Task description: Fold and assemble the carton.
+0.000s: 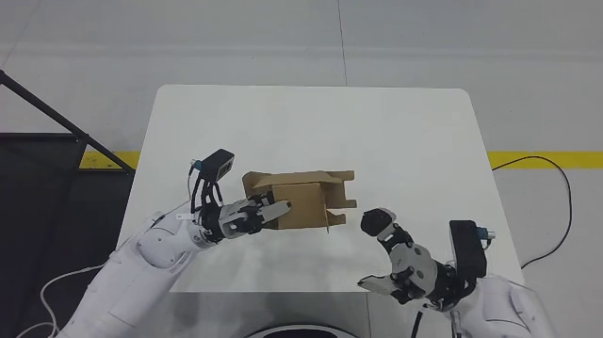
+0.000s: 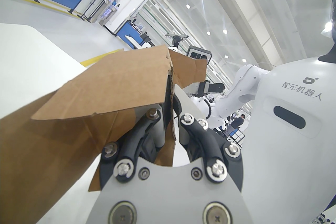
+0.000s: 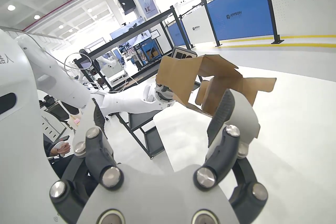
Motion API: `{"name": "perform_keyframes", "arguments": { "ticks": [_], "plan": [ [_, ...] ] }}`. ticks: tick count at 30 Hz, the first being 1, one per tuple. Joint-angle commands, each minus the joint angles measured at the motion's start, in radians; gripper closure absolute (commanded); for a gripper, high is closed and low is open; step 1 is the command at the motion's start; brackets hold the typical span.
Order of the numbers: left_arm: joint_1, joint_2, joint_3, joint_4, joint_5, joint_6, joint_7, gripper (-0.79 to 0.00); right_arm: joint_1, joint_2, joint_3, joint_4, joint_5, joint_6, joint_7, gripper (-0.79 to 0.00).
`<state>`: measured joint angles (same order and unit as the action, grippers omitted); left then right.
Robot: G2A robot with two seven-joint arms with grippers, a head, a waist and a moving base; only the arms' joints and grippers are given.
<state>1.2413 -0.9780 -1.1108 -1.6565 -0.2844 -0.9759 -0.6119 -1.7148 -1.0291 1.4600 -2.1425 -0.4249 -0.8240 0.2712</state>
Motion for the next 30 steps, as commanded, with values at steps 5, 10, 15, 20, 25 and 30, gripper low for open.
{"name": "perform_keyframes", "arguments": {
  "ticks": [5,10,15,20,25,30],
  "plan": [
    [-0.001,-0.003,0.000,-0.001,0.006,0.000,0.003,0.000,0.031,0.004,-0.024,0.039,0.051,0.001,0.057,-0.785],
    [0.001,-0.005,0.001,-0.003,0.011,0.003,0.001,0.000,0.069,0.003,-0.068,0.055,0.056,0.025,0.094,-0.785],
    [0.000,-0.006,0.002,-0.003,0.013,0.006,-0.005,0.000,0.103,0.000,-0.108,0.063,0.053,0.040,0.110,-0.785],
    [-0.002,-0.008,0.005,0.000,0.013,0.007,-0.012,0.000,0.116,-0.001,-0.124,0.064,0.051,0.043,0.108,-0.785],
    [-0.004,-0.008,0.008,0.001,0.015,0.009,-0.026,0.000,0.122,-0.001,-0.129,0.063,0.051,0.044,0.104,-0.785],
    [-0.006,-0.009,0.009,0.002,0.015,0.010,-0.033,0.000,0.126,0.000,-0.131,0.061,0.053,0.046,0.103,-0.785]
  ]
}}
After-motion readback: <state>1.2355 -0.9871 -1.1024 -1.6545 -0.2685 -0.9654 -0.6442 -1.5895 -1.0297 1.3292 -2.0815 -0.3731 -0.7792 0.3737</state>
